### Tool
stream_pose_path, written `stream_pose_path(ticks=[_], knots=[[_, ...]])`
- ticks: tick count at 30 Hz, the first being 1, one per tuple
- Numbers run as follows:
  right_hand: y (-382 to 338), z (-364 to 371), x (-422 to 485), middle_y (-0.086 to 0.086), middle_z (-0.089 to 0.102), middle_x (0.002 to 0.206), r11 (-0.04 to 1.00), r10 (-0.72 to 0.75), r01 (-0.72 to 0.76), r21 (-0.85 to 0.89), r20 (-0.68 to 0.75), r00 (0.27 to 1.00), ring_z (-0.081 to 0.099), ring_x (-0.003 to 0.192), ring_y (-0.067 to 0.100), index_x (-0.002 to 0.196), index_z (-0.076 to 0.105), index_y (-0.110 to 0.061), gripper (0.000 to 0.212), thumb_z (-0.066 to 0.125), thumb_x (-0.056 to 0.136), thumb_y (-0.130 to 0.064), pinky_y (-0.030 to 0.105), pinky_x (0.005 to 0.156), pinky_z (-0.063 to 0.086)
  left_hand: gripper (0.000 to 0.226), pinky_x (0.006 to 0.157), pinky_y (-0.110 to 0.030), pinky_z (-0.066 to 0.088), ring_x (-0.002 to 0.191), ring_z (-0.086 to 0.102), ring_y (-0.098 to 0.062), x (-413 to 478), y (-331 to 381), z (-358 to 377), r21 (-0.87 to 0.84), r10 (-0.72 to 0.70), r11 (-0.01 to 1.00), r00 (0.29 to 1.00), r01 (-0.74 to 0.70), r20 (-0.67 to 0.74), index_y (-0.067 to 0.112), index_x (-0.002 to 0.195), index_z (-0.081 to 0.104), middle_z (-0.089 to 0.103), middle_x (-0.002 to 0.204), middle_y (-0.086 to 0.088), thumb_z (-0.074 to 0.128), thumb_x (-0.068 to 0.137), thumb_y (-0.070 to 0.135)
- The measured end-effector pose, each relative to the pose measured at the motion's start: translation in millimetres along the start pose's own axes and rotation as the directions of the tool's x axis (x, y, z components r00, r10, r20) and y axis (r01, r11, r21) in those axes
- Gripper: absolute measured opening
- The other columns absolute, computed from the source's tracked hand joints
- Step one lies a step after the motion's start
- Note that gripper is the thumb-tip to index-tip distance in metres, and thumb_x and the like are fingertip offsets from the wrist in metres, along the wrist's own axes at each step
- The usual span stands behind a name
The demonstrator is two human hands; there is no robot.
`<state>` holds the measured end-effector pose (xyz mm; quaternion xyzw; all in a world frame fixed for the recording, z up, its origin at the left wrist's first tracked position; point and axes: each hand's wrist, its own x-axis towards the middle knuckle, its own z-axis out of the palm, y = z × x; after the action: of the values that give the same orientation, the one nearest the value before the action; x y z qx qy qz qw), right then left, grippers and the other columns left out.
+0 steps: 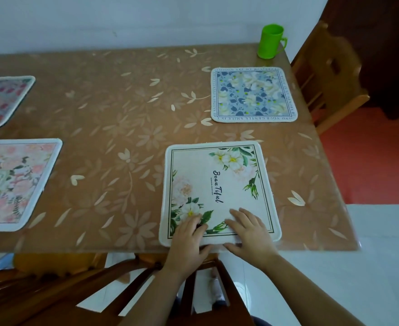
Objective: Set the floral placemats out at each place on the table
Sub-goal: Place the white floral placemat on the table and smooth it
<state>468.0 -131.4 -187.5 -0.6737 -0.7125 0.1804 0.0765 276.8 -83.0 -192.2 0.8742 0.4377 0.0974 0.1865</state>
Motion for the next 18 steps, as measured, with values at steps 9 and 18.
stream_pose_path(ticks=[9,18], knots=[[-8.5,-4.7,-4.3,0.006,0.068,0.09,0.99,-0.035,0.063,0.129,-0.213,0.977,0.064,0.089,0.025,0.08,0.068,-0.011,0.03,0.083,0.058,-0.026,0.036,0.071,0.055,0.034,0.093,-0.047,0.046,0.111,0.055,-0.031,-3.8,-0.3,-4.4,-0.091,-0.007,0.996,1.0,0.005,-0.027,0.005,0.098,0.066,0.061,0.115,-0.014,0.075,0.067,0.013],[-18.5,-13.0,-8.1,0.006,0.067,0.074,0.984,0.035,0.005,0.176,-0.221,0.975,0.064,0.073,0.024,0.075,0.069,-0.009,0.024,0.084,0.059,-0.018,0.027,0.059,0.054,0.015,0.072,-0.02,0.046,0.081,0.054,-0.011,1.3,-29.5,-28.5,-0.319,-0.125,0.94,0.992,0.121,0.008,0.008,0.074,0.067,0.062,0.085,-0.001,0.077,0.063,0.002]])
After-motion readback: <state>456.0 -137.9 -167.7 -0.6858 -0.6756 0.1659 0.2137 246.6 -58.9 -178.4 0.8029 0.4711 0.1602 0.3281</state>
